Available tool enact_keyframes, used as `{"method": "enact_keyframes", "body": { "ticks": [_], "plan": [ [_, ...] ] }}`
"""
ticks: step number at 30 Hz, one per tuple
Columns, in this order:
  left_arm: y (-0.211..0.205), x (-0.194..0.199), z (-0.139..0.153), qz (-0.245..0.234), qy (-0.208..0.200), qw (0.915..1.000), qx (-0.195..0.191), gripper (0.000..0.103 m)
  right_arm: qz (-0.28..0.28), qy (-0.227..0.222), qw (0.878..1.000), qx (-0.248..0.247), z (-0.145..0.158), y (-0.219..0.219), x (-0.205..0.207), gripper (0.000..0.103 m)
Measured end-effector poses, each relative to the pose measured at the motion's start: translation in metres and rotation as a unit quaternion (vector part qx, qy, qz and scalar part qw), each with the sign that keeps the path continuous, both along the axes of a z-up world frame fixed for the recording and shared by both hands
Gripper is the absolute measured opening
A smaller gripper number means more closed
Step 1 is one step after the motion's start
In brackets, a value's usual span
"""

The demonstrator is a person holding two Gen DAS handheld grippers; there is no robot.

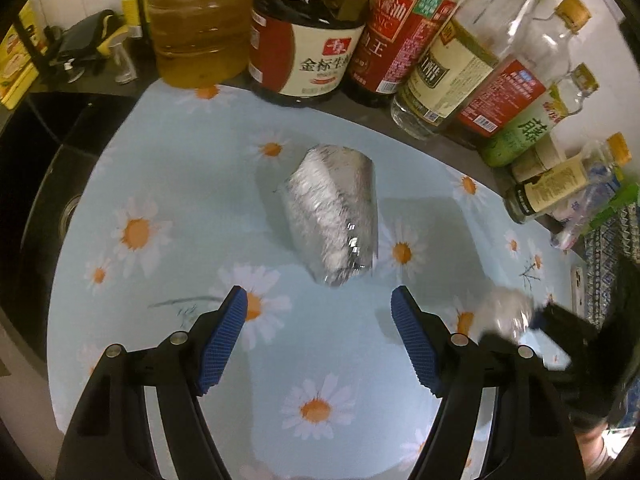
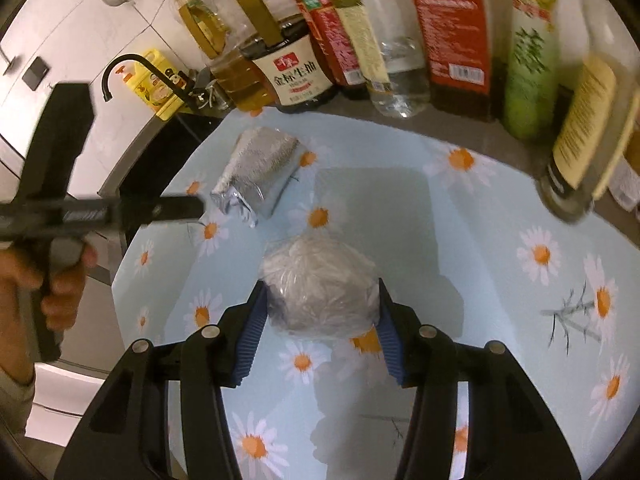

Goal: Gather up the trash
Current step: 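Grasp the plastic-wrapped white ball with the right tool while the left tool grasps the foil cylinder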

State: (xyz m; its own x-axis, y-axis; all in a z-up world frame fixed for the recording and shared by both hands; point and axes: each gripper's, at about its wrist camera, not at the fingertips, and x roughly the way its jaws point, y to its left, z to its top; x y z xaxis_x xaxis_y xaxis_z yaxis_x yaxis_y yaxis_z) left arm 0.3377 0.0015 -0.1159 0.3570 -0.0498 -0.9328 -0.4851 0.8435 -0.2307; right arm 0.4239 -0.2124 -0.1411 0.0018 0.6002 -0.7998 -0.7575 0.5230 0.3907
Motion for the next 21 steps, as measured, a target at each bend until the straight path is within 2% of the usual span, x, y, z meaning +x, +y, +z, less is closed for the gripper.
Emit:
{"method": "enact_keyframes", "body": {
  "ticks": [6, 15, 18, 19, 21],
  "plan": [
    [0.007, 0.029, -0.012, -0.007, 0.024, 0.9997, 0.006, 0.072, 0.001, 0.01, 1.0, -0.004, -0.008, -0.013, -0.007, 0.052],
    [0.014, 0.058, -0.027, 0.007, 0.045, 0.9988, 0.018, 0.072, -0.009, 0.025, 1.0, 0.002, -0.013, -0.02, -0.007, 0.052],
    [0.014, 0.062, -0.033, 0.008, 0.051, 0.9984, 0.022, 0.069, -0.014, 0.032, 0.999, 0.009, -0.014, -0.022, -0.005, 0.052],
    [0.014, 0.063, -0.034, 0.006, 0.052, 0.9984, 0.024, 0.061, -0.015, 0.034, 0.999, 0.01, -0.015, -0.022, -0.005, 0.052],
    [0.014, 0.062, -0.033, 0.005, 0.048, 0.9985, 0.026, 0.061, -0.015, 0.036, 0.999, 0.012, -0.015, -0.022, -0.006, 0.052]
  ]
}}
